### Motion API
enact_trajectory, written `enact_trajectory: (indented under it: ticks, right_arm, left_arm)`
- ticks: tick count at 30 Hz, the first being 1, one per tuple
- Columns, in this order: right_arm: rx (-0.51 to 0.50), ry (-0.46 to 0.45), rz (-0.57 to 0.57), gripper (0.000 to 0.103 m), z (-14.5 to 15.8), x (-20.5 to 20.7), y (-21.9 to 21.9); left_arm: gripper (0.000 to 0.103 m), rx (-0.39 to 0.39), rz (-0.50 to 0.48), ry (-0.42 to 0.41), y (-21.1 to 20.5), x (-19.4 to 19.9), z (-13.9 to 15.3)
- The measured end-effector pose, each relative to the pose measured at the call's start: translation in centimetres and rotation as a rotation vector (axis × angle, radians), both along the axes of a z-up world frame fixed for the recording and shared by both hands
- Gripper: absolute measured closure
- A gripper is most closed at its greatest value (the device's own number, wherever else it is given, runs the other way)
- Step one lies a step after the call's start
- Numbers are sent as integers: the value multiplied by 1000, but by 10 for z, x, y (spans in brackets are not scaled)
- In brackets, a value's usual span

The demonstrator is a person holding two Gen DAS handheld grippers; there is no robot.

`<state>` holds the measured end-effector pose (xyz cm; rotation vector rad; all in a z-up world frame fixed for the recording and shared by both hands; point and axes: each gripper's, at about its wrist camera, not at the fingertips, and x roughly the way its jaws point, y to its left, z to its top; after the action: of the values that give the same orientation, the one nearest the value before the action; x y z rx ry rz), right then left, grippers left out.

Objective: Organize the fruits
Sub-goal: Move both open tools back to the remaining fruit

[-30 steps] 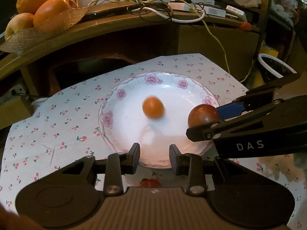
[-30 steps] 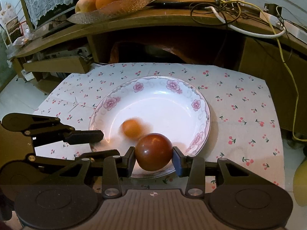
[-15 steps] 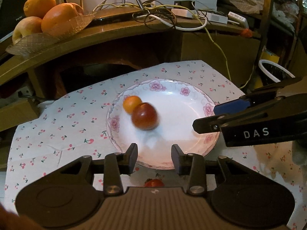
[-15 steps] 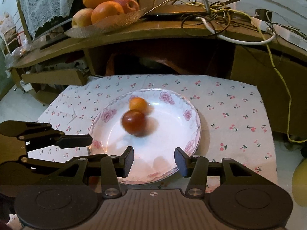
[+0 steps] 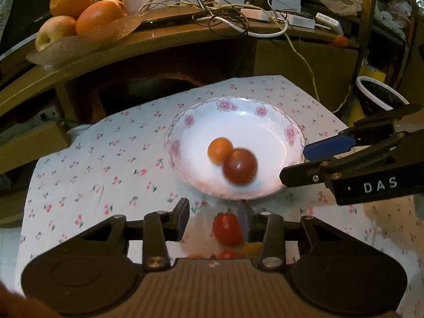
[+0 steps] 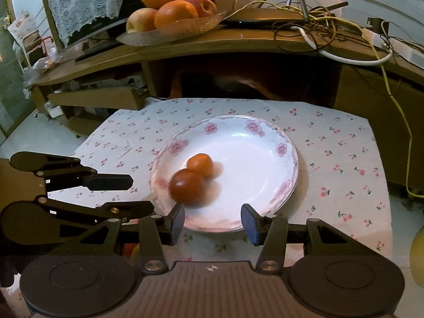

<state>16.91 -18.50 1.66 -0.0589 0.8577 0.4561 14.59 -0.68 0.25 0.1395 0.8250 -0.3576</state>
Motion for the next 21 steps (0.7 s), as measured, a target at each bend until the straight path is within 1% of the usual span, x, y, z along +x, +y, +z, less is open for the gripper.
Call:
enact_trajectory:
  ticks: [7, 16, 21]
  right_arm:
    - [5, 23, 45, 54, -3, -14, 12]
    - [-7, 81, 153, 54, -14, -42, 31]
    - [-21, 109, 203, 54, -23, -52, 42]
  left_arm:
    - [59, 8, -3, -2, 14, -20, 3]
    - [58, 15, -4, 16, 38, -42, 1]
    - [54, 28, -17, 31, 45, -49, -7]
